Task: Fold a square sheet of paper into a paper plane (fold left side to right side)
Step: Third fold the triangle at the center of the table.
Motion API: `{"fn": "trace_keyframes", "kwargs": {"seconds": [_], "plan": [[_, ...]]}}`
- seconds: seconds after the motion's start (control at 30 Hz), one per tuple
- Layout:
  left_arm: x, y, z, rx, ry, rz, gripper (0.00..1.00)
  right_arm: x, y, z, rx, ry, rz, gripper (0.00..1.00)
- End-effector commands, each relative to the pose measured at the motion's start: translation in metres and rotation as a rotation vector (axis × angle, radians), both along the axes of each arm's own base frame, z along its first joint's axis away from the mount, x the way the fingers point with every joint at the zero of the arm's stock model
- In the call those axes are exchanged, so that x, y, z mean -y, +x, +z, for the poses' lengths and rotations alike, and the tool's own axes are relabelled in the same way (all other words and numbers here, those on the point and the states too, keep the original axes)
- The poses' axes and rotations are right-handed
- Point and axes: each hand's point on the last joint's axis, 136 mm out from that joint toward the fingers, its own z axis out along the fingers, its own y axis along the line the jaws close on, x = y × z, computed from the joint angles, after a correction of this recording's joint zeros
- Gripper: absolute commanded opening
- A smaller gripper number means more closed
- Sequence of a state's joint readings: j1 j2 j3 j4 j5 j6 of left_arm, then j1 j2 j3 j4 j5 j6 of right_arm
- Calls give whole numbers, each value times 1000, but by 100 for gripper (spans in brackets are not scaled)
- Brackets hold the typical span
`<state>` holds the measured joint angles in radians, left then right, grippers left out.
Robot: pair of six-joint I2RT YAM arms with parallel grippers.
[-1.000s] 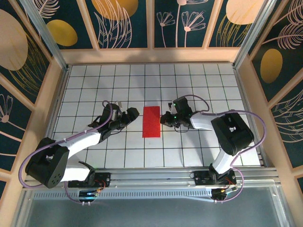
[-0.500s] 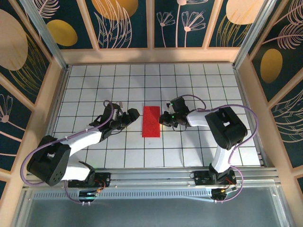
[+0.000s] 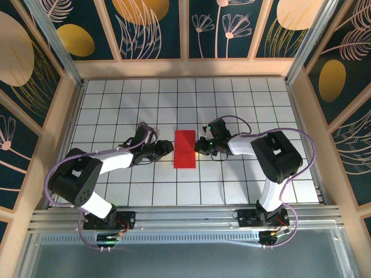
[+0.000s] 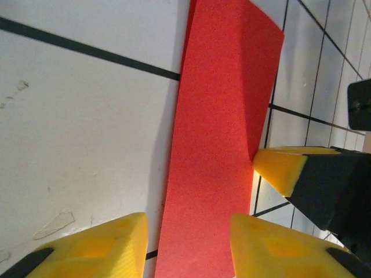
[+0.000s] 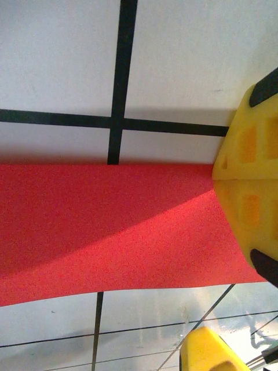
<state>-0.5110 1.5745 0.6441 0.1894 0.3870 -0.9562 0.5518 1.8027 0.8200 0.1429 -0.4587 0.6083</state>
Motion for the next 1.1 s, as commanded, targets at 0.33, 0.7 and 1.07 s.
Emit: {"fn": "trace_keyframes", "kwargs": {"seconds": [0.33, 0.7, 1.07], "plan": [[21, -1, -11, -26, 3, -93, 30, 13, -10, -19, -37, -89, -8, 0], [19, 1, -23, -35, 79, -92, 30, 14, -12, -18, -33, -90, -9, 0], [32, -4, -36, -64, 77, -138, 25, 15, -12, -19, -33, -91, -7, 0]]}}
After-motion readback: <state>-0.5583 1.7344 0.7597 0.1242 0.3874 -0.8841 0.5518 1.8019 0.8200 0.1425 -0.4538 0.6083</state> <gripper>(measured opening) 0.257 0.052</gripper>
